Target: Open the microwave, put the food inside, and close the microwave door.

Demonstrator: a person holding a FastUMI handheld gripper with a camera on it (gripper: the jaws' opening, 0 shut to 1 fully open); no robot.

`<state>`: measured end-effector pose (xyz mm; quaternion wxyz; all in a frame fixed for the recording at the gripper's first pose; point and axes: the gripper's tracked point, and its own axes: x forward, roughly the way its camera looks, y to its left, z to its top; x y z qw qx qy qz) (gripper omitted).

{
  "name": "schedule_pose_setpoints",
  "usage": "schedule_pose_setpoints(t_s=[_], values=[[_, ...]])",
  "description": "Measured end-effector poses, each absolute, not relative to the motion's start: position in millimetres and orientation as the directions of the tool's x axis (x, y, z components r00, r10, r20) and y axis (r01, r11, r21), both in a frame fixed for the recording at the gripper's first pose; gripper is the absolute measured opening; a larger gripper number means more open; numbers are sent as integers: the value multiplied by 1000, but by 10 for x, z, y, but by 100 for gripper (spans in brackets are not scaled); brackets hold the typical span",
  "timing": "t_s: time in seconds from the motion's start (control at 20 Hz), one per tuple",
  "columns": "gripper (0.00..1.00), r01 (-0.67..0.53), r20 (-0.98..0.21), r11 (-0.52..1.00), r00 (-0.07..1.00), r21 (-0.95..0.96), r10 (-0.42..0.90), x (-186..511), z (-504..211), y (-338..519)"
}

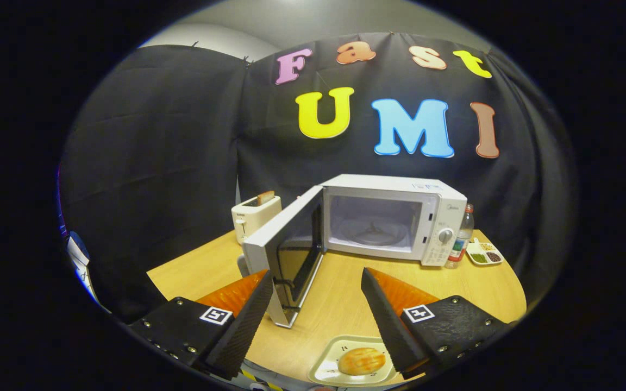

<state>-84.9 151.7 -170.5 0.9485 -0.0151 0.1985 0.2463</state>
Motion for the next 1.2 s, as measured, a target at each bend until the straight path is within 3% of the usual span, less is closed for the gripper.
schedule_pose_setpoints(t_s=[0.45, 1.2], values=[[99, -410, -563, 910, 738, 63, 371, -879, -2621, 1008], [99, -430, -769, 900, 551, 72, 325, -1185, -3593, 782]])
